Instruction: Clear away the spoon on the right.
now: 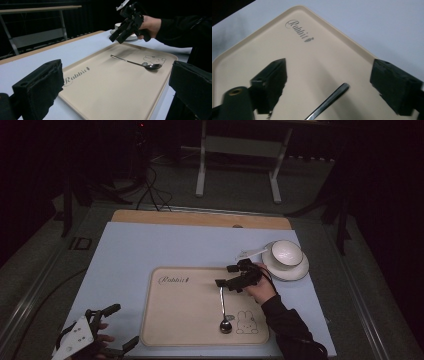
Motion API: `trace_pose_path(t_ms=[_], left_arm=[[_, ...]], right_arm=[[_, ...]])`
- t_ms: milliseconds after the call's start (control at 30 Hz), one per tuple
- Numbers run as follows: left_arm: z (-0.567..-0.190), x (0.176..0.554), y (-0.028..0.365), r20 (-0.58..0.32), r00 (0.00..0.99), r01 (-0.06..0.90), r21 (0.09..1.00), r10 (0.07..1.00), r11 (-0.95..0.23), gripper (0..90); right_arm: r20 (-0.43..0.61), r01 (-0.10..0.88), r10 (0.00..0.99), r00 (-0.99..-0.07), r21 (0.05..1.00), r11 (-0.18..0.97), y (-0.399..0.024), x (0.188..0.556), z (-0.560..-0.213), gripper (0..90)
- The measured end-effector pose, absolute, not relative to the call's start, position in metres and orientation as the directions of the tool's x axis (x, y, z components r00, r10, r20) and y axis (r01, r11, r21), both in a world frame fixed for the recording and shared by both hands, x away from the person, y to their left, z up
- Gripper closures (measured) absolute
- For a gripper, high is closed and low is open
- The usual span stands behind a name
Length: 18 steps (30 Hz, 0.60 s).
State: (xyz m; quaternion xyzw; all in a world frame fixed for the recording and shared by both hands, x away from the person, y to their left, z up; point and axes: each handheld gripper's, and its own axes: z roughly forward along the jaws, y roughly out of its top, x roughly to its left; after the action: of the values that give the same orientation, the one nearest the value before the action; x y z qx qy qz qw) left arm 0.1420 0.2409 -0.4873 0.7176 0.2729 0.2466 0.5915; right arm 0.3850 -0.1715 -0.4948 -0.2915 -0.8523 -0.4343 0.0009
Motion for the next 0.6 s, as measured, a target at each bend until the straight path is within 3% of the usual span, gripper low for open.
trace_pose_path(t_ms=[600], left_arm=[[-0.487, 0.141, 0.241, 0.026, 0.733, 0.101, 0.984, 0.680, -0.146, 0.0]], right_arm=[[0.198, 0.466, 0.543, -0.816, 0.781, 0.416, -0.187, 0.359, -0.475, 12.9]])
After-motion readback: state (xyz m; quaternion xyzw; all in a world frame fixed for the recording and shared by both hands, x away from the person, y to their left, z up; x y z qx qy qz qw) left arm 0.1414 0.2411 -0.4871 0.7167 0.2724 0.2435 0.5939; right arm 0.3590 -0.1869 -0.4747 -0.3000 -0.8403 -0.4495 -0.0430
